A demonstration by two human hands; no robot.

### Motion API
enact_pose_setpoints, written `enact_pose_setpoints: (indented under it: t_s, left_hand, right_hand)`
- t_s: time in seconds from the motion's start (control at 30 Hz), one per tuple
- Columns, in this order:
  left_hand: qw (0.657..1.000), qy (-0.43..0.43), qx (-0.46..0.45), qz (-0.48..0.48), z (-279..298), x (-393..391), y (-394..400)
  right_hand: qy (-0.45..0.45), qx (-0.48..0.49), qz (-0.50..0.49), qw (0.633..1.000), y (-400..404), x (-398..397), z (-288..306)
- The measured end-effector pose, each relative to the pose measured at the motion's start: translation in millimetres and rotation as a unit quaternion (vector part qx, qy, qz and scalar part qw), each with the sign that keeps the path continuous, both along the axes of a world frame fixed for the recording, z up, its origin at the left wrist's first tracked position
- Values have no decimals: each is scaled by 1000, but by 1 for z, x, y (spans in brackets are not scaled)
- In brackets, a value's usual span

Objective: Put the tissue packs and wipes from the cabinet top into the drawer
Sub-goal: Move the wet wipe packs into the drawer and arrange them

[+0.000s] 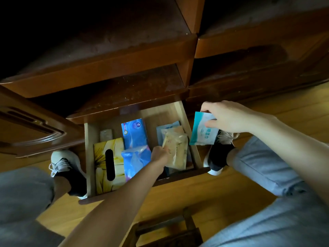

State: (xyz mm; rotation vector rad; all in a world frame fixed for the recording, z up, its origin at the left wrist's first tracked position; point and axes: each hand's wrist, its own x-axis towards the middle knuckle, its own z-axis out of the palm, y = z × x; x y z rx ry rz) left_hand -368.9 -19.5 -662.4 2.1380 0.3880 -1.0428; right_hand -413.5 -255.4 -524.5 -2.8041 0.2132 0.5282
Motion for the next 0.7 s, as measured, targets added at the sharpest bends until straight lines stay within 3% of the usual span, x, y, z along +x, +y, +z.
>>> enact_pose_setpoints:
  t_s: [0.2,0.27,0.4,0.47,0.57,0.7]
  left_hand:
    - [981,-173,-77,51,40,21,37]
    - [973,-212,-63,60,50,32,62]
    - [965,-213,-66,138,52,47,113]
    - [958,-202,-63,196,50,51,129]
    - [950,-162,-93,249,47,54,140]
    - [948,-158,-127,247,40,55,146]
  right_hand:
    - [69,93,-55,992,52,25,-38]
    - [67,94,-63,991,74,41,-54]
    - [129,67,-1,989,113,71,-89]
    - [185,10,52,981,123,73,-109]
    - [192,-178,122,957,128,57,-136]
    - [110,-244,119,956,133,35,-144]
